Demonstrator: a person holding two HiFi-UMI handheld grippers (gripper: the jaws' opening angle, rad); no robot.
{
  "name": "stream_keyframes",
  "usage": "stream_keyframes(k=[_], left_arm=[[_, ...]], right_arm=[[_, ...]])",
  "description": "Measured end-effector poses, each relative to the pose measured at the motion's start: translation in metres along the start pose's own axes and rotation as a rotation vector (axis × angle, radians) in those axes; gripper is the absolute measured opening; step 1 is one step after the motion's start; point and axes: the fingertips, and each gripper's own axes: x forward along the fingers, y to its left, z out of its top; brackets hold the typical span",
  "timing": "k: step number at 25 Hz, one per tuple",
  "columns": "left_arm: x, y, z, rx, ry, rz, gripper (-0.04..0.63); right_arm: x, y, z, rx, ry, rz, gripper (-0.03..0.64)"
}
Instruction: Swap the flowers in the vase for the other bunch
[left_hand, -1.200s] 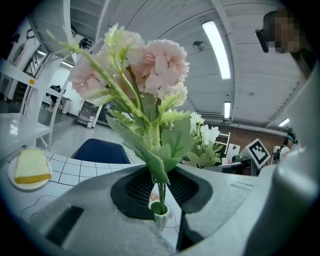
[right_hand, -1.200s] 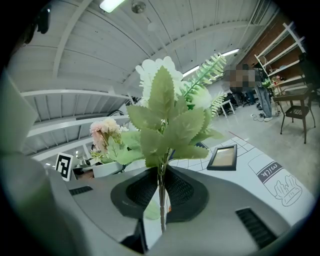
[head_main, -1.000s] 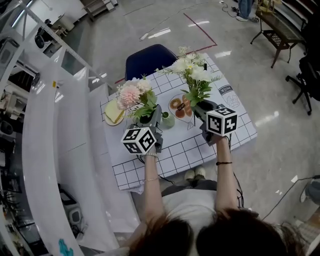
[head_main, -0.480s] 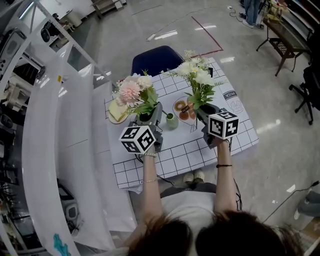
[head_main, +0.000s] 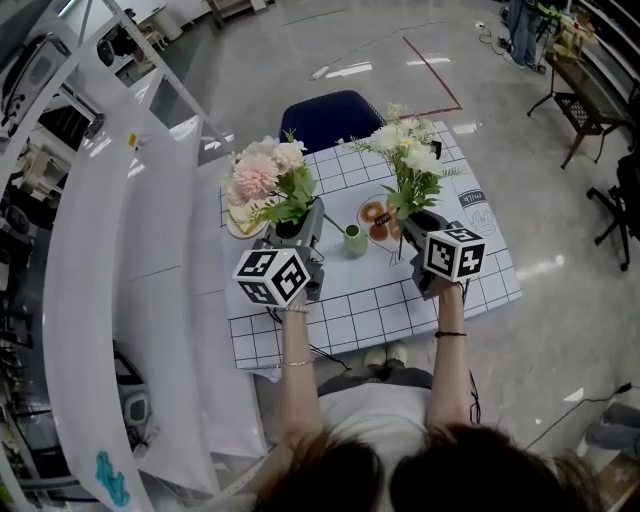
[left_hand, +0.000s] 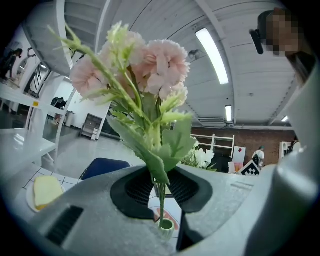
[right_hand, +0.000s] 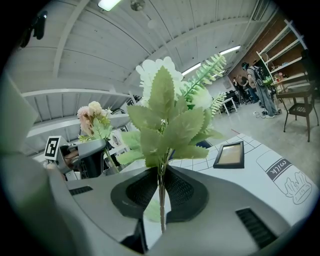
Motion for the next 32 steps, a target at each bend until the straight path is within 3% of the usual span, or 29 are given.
stream_keyframes(k=[20,32], left_arm=[[-0.037,0.021,0.008,0.023,-0.017,0.074,0.081],[-0.058,0.04,-0.002,-0.01,-0.023,0.146,0.08]], right_arm=[[0.006,0.006,-0.001,0.0,0.0,0.01,0.043],[0.01,0.013,-0.002,-0.01,0.009,0.027,0.043]])
